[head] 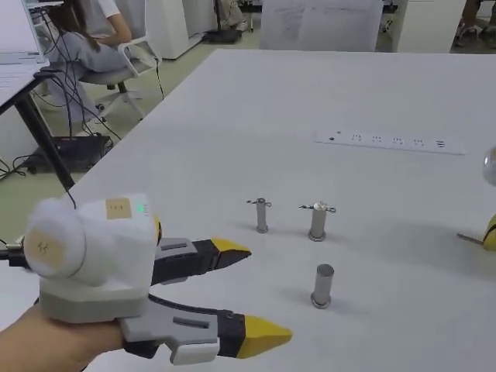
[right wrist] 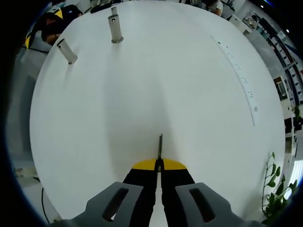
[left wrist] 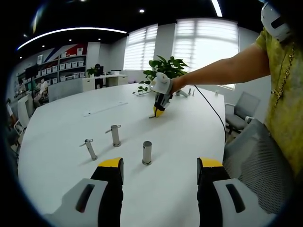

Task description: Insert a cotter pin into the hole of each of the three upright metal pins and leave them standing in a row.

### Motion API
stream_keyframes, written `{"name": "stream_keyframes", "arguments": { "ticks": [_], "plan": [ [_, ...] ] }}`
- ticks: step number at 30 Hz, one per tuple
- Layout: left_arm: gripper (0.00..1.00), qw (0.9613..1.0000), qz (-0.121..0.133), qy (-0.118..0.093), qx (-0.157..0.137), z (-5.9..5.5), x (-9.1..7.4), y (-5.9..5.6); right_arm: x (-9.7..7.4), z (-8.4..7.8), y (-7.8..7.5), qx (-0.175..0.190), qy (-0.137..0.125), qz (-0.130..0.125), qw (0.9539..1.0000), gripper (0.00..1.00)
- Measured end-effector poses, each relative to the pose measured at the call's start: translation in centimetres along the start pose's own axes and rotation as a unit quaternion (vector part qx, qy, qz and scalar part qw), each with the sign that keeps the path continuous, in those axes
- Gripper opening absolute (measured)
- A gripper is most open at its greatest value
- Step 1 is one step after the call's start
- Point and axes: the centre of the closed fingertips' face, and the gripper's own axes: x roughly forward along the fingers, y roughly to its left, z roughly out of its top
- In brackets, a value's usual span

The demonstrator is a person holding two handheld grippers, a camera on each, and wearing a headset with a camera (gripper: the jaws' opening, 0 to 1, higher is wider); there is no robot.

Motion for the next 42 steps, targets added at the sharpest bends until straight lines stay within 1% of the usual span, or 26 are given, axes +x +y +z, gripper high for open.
{"name": "stream_keyframes", "arguments": {
  "ticks": [2, 7, 11, 14, 15, 19, 23, 28, 31, 32, 35, 40, 42],
  "plan": [
    [0.62, 1.0, -0.002, 0.001, 0.003, 0.1, 0.0, -0.1, -0.1, 0.1, 0.3, 0.006, -0.004, 0.005, 1.0, 0.02],
    [0.61, 0.9999, -0.005, -0.005, 0.01, 0.6, 0.1, 0.0, -0.8, 0.1, 1.4, 0.016, -0.008, 0.017, 0.9997, 0.02],
    [0.61, 0.9998, -0.007, -0.008, 0.017, 1.0, 0.2, 0.1, -1.5, 0.4, 2.3, 0.01, -0.007, 0.02, 0.9997, 0.02],
    [0.6, 0.9996, -0.012, -0.012, 0.024, 1.5, 0.3, -0.1, -2.3, 0.9, 3.4, 0.009, -0.012, 0.031, 0.9994, 0.02],
    [0.6, 0.9994, -0.015, -0.013, 0.028, 1.7, 0.4, -0.3, -2.7, 1.1, 3.9, 0.011, -0.012, 0.037, 0.9992, 0.02],
    [0.59, 0.9988, -0.024, -0.016, 0.039, 2.3, 0.6, -0.6, -4.1, 2.0, 5.5, 0.0, -0.019, 0.047, 0.9987, 0.02],
    [0.59, 0.9978, -0.035, -0.019, 0.053, 2.9, 0.9, -1.0, -5.5, 2.6, 7.0, -0.016, -0.018, 0.049, 0.9985, 0.02],
    [0.58, 0.9954, -0.054, -0.016, 0.077, 3.5, 1.7, -1.7, -6.9, 3.8, 9.5, -0.032, -0.019, 0.066, 0.9972, 0.02],
    [0.58, 0.9938, -0.066, -0.016, 0.088, 3.8, 2.3, -2.1, -7.9, 4.8, 11.2, -0.046, -0.025, 0.073, 0.996, 0.02],
    [0.57, 0.9935, -0.068, -0.017, 0.09, 3.8, 2.5, -2.2, -8.0, 5.0, 11.4, -0.049, -0.025, 0.074, 0.9958, 0.02],
    [0.57, 0.9919, -0.079, -0.016, 0.098, 4.0, 2.9, -2.7, -8.8, 5.9, 13.2, -0.068, -0.027, 0.084, 0.9938, 0.02],
    [0.56, 0.9888, -0.096, -0.015, 0.113, 4.0, 3.4, -3.6, -10.1, 7.4, 15.6, -0.094, -0.029, 0.098, 0.9903, 0.02],
    [0.55, 0.9873, -0.103, -0.015, 0.12, 4.1, 3.7, -4.0, -10.6, 8.1, 16.7, -0.101, -0.029, 0.108, 0.9886, 0.02]
  ]
}}
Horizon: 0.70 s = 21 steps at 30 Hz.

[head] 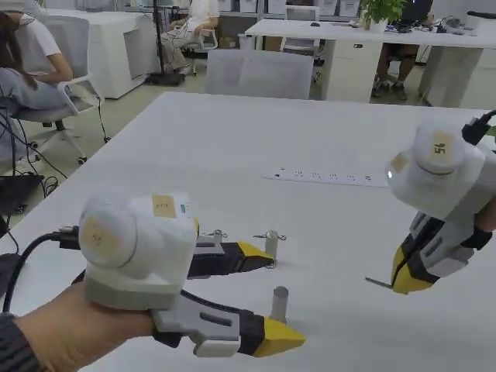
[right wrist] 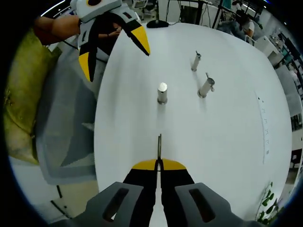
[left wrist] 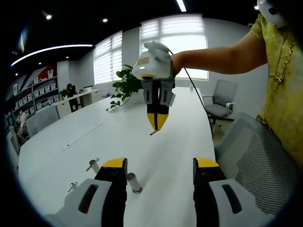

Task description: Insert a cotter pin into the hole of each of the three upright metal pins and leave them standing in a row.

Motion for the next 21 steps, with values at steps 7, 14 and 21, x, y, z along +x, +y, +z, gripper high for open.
{"name": "stream_keyframes", "arguments": {
  "ticks": [7, 14, 21],
  "plan": [
    [0.52, 0.9996, -0.022, -0.006, 0.019, 0.6, 1.1, -1.3, -0.4, 2.5, 2.7, -0.032, 0.008, 0.019, 0.9993, 0.02],
    [0.45, 0.9988, -0.033, -0.015, 0.034, 0.9, 1.7, -2.1, -1.0, 4.2, 3.9, -0.041, 0.001, 0.035, 0.9986, 0.02],
    [0.32, 0.9969, -0.036, -0.019, 0.067, 1.1, 2.0, -2.4, -0.9, 4.7, 4.8, -0.05, 0.007, 0.052, 0.9974, 0.02]
  ]
}}
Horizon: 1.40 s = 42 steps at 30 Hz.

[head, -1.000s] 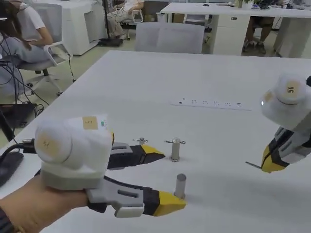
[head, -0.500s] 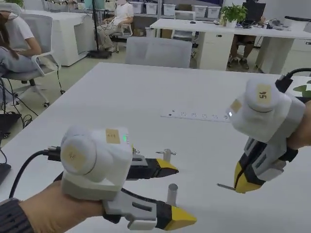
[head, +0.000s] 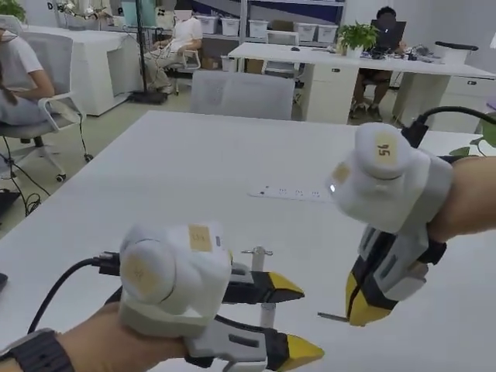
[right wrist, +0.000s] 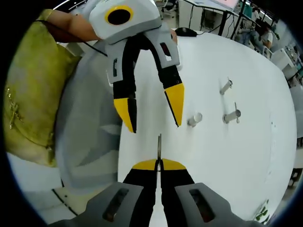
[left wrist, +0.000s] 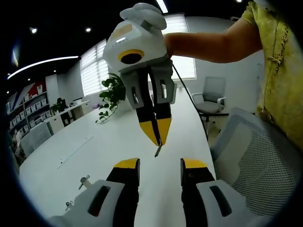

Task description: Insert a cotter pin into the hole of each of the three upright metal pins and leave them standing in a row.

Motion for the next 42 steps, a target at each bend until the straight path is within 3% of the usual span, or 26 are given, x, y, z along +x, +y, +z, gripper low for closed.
{"name": "stream_keyframes", "arguments": {
  "ticks": [12, 27, 34, 42],
  "plan": [
    [0.11, 0.9988, -0.006, -0.005, 0.047, 0.2, 0.4, -0.3, 0.2, 1.2, 0.9, -0.007, 0.001, 0.026, 0.9996, 0.02],
    [0.03, 0.9958, -0.021, 0.007, 0.089, 0.1, 0.8, -1.3, 0.6, 1.2, 1.7, -0.002, 0.016, 0.056, 0.9983, 0.02],
    [0.02, 0.9917, -0.03, 0.02, 0.123, -0.3, 1.0, -2.0, 0.8, 1.0, 2.2, 0.004, 0.023, 0.077, 0.9968, 0.02],
    [0.01, 0.9905, -0.039, 0.019, 0.131, -0.1, 1.1, -2.4, 0.8, 0.7, 2.6, 0.028, 0.034, 0.095, 0.9945, 0.03]
  ]
}}
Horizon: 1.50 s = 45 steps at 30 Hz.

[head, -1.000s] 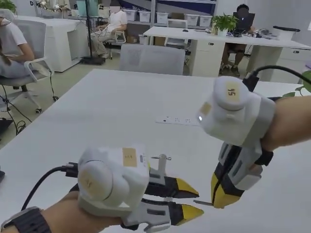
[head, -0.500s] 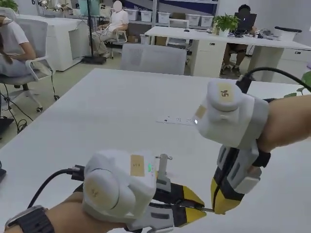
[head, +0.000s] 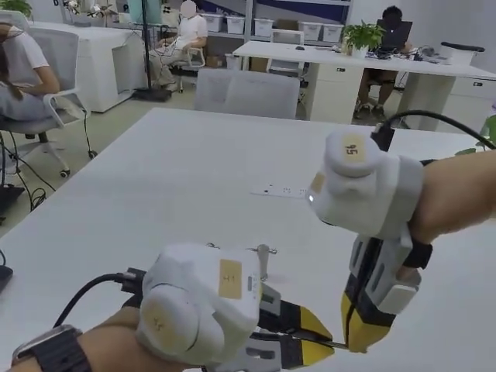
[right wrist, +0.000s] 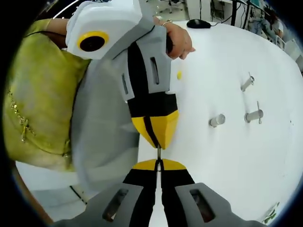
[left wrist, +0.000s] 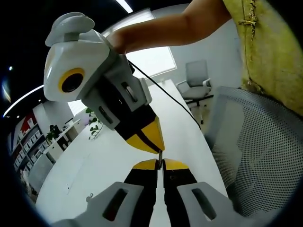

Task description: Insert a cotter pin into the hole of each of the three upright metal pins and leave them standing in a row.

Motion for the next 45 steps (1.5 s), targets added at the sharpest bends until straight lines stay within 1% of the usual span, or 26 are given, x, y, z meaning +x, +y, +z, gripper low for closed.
{"name": "stream_keyframes", "arguments": {
  "ticks": [4, 6, 8, 12, 14, 15, 16, 18, 22, 24, 26, 28, 29, 30, 33, 34, 35, 36, 37, 38, 39, 40, 41, 43, 44, 45],
  "plan": [
    [0.01, 1.0, -0.007, -0.004, -0.005, 0.1, 0.1, -0.3, 0.1, -0.2, 0.3, 0.01, 0.004, 0.009, 0.9999, 0.03],
    [0.01, 0.9997, -0.014, -0.012, -0.016, 0.4, 0.1, -0.4, 0.1, -0.2, 0.5, 0.017, 0.004, 0.017, 0.9997, 0.03],
    [0.01, 0.9997, -0.013, -0.01, -0.018, 0.3, 0.1, -0.4, 0.1, -0.2, 0.4, 0.017, 0.002, 0.016, 0.9997, 0.03],
    [0.0, 0.9991, -0.017, -0.017, -0.035, 0.3, 0.0, -0.3, 0.1, -0.2, 0.4, 0.016, -0.001, 0.016, 0.9997, 0.04],
    [0.0, 0.9982, -0.022, -0.024, -0.05, 0.3, 0.0, -0.4, 0.2, -0.2, 0.6, 0.017, -0.004, 0.02, 0.9997, 0.04],
    [0.0, 0.9981, -0.02, -0.025, -0.053, 0.2, -0.1, -0.3, 0.2, -0.1, 0.5, 0.01, -0.006, 0.016, 0.9998, 0.04],
    [0.0, 0.998, -0.019, -0.025, -0.056, 0.1, -0.1, -0.3, 0.1, -0.1, 0.5, 0.011, -0.007, 0.015, 0.9998, 0.05],
    [0.0, 0.9966, -0.021, -0.031, -0.073, 0.1, -0.2, -0.3, 0.0, -0.1, 0.7, 0.011, -0.01, 0.017, 0.9997, 0.05],
    [0.0, 0.9944, -0.022, -0.038, -0.096, 0.0, -0.3, -0.1, -0.3, 0.1, 0.7, 0.001, -0.019, 0.01, 0.9998, 0.06],
    [0.0, 0.9941, -0.021, -0.036, -0.1, -0.1, -0.3, -0.1, -0.4, 0.2, 0.5, -0.007, -0.021, 0.002, 0.9998, 0.07],
    [0.0, 0.9933, -0.023, -0.036, -0.107, -0.2, -0.4, -0.1, -0.6, 0.4, 0.7, -0.015, -0.029, -0.003, 0.9995, 0.08],
    [0.0, 0.9917, -0.024, -0.041, -0.119, -0.3, -0.4, -0.1, -0.7, 0.5, 0.6, -0.022, -0.032, -0.015, 0.9991, 0.09],
    [0.0, 0.9907, -0.022, -0.045, -0.126, -0.2, -0.5, 0.0, -0.7, 0.4, 0.7, -0.022, -0.031, -0.014, 0.9992, 0.09],
    [0.0, 0.9904, -0.02, -0.046, -0.129, -0.3, -0.5, 0.1, -0.7, 0.5, 0.7, -0.028, -0.036, -0.019, 0.9988, 0.09],
    [0.0, 0.9892, -0.016, -0.047, -0.138, -0.5, -0.7, 0.3, -1.0, 0.5, 0.2, -0.035, -0.045, -0.041, 0.9975, 0.1],
    [0.0, 0.9883, -0.015, -0.05, -0.143, -0.5, -0.8, 0.4, -1.1, 0.6, -0.1, -0.038, -0.053, -0.056, 0.9963, 0.11],
    [0.0, 0.9871, -0.009, -0.053, -0.15, -0.5, -0.9, 0.7, -1.3, 0.5, -0.5, -0.045, -0.059, -0.076, 0.9943, 0.12],
    [0.0, 0.986, -0.006, -0.056, -0.157, -0.6, -1.0, 0.8, -1.4, 0.4, -0.7, -0.051, -0.059, -0.089, 0.993, 0.12],
    [0.0, 0.9839, -0.001, -0.06, -0.168, -0.6, -1.2, 1.1, -1.5, 0.3, -0.5, -0.059, -0.066, -0.097, 0.9914, 0.12],
    [0.0, 0.9824, 0.003, -0.067, -0.174, -0.5, -1.4, 1.4, -1.6, 0.5, -0.8, -0.06, -0.078, -0.113, 0.9888, 0.14],
    [0.0, 0.98, 0.009, -0.073, -0.185, -0.5, -1.6, 1.7, -1.7, 0.5, -1.1, -0.068, -0.086, -0.137, 0.9845, 0.14],
    [0.0, 0.9783, 0.012, -0.076, -0.192, -0.5, -1.8, 1.9, -1.9, 0.5, -1.3, -0.073, -0.093, -0.152, 0.9812, 0.14],
    [0.0, 0.9767, 0.017, -0.081, -0.198, -0.5, -2.0, 2.2, -2.0, 0.9, -1.5, -0.083, -0.11, -0.171, 0.9755, 0.15],
    [0.0, 0.9724, 0.022, -0.087, -0.215, -0.5, -2.2, 2.6, -2.4, 1.4, -2.0, -0.091, -0.133, -0.206, 0.9652, 0.15],
    [0.0, 0.9706, 0.027, -0.09, -0.222, -0.6, -2.3, 2.8, -2.3, 1.6, -1.6, -0.094, -0.145, -0.208, 0.9629, 0.15],
    [0.0, 0.9676, 0.028, -0.093, -0.233, -0.6, -2.4, 3.0, -2.5, 1.9, -1.7, -0.092, -0.157, -0.218, 0.9588, 0.15]
  ]
}}
